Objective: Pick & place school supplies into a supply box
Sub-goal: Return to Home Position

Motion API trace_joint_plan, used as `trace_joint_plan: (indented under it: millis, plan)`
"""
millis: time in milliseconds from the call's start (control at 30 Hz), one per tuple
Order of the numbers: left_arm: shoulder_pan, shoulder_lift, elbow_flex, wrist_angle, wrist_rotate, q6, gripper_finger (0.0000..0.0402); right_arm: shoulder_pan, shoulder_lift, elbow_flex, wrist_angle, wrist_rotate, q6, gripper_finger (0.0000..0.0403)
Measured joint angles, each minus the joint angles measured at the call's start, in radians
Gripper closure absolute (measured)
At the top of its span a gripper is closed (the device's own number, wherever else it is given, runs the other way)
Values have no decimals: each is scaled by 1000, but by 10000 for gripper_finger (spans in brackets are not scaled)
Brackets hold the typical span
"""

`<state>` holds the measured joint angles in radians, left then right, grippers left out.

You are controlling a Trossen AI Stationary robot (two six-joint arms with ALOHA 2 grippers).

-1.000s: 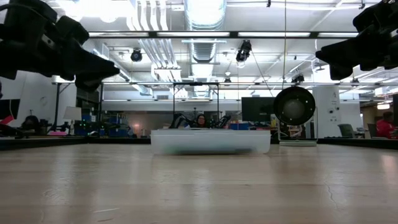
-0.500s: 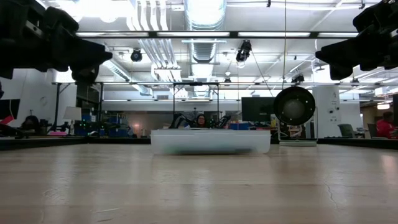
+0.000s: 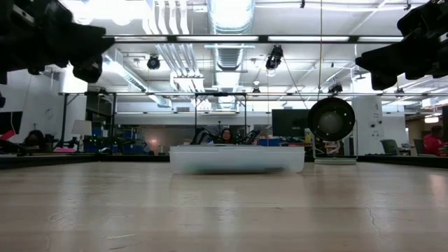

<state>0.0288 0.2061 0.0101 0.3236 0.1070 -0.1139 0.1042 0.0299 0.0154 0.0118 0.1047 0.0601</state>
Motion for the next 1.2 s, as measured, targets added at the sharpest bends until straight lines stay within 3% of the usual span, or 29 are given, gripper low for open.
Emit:
trace_joint_plan:
  millis: [300,767,1200]
  plan:
    - [0,-205,0,-157,-1,0,302,0,0,0,0,0,0,325]
    - [-1,-188,0,-202,0,20,302,0,-1,0,0,0,0,335]
    - [-1,-189,2,-296,-8,71,302,0,-1,0,0,0,0,321]
